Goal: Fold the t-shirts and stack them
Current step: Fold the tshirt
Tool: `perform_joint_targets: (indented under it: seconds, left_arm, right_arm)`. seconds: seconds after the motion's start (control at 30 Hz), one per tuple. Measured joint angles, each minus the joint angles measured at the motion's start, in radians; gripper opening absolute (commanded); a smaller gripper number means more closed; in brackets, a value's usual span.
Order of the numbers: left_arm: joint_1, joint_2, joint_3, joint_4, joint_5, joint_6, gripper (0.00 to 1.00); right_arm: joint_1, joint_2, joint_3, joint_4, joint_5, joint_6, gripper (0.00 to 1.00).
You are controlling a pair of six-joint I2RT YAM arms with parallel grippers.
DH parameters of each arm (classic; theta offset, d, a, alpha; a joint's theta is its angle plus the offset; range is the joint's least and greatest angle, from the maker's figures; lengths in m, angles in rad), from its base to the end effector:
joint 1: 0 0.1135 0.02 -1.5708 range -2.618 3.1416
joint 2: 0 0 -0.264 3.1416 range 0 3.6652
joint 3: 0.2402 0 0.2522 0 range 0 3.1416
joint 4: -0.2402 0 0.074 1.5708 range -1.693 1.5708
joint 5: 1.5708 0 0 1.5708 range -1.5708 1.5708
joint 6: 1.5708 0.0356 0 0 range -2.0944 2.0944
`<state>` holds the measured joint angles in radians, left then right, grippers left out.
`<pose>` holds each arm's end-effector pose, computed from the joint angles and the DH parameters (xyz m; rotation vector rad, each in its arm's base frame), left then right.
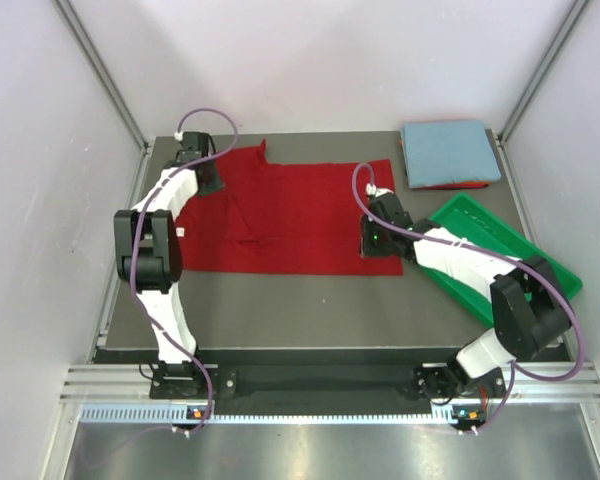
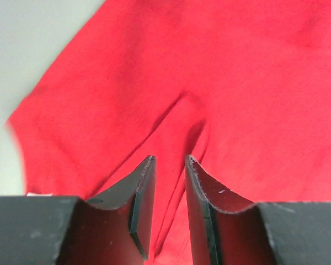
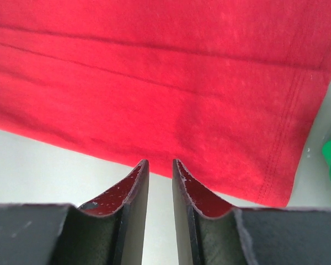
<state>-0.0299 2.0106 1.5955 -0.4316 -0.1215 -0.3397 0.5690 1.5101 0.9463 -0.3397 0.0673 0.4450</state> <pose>0.4531 -0.0092 0.2266 -0.4264 2.3713 -0.0236 0.2632 0.1655 0.2108 -0.1260 2.5017 0.3478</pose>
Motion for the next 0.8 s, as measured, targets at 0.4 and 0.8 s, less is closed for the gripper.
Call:
perform_joint_targets:
  seconds: [0.4, 0.8]
  left_arm:
    - [0.263, -0.358, -0.433, -0.072, 0.000, -0.193, 0.06]
    - [0.284, -0.324, -0.532, -0.084, -0.072, -0.280, 0.00]
  right_arm:
    - [0.158, 0.097, 0.275, 0.011, 0.026, 0.020, 0.24]
    - [0.193, 0.146, 0.261, 0.010, 0.041, 0.062, 0.24]
